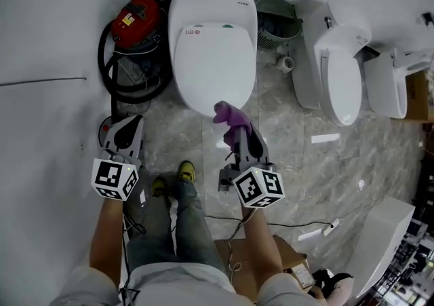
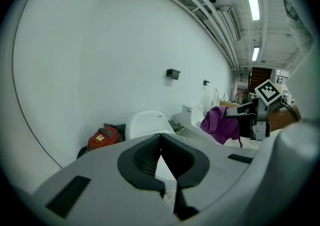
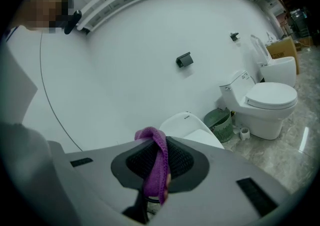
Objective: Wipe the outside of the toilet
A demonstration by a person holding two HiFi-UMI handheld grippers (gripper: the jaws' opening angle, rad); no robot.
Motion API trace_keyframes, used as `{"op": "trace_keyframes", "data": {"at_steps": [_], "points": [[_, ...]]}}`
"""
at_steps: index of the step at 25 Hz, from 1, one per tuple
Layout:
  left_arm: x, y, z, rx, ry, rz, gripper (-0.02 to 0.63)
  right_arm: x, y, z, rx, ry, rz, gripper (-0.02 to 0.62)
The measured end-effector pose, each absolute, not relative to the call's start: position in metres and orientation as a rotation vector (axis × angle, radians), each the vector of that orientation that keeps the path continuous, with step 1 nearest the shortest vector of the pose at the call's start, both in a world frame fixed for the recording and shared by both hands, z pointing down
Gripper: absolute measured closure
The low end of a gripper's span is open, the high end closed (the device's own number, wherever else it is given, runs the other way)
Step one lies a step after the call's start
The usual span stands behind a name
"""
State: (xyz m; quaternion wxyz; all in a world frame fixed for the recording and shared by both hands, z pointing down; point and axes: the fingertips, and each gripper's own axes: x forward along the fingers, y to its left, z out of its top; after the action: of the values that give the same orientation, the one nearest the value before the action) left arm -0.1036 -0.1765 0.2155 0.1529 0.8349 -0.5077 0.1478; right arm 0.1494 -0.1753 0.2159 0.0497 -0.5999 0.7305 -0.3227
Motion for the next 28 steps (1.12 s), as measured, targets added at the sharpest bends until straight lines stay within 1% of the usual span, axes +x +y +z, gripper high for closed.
{"op": "trace_keyframes", "data": {"at_steps": [14, 19, 28], "points": [[-0.153, -0.15, 0.106, 2.465, -1.511, 0.364, 0.594, 0.111, -0.143, 0.113, -1.822, 2.168, -0.96, 0.538], [-0.164, -0.146, 0.069, 2.552, -1.467, 0.407, 0.594, 0.088, -0.137, 0.075, -1.822, 2.19, -0.927, 0.538], [-0.181, -0.134, 0.027, 2.61, -1.425, 0.357, 0.594, 0.072, -0.109, 0.021, -1.863, 2.201, -0.812, 0.538]]}}
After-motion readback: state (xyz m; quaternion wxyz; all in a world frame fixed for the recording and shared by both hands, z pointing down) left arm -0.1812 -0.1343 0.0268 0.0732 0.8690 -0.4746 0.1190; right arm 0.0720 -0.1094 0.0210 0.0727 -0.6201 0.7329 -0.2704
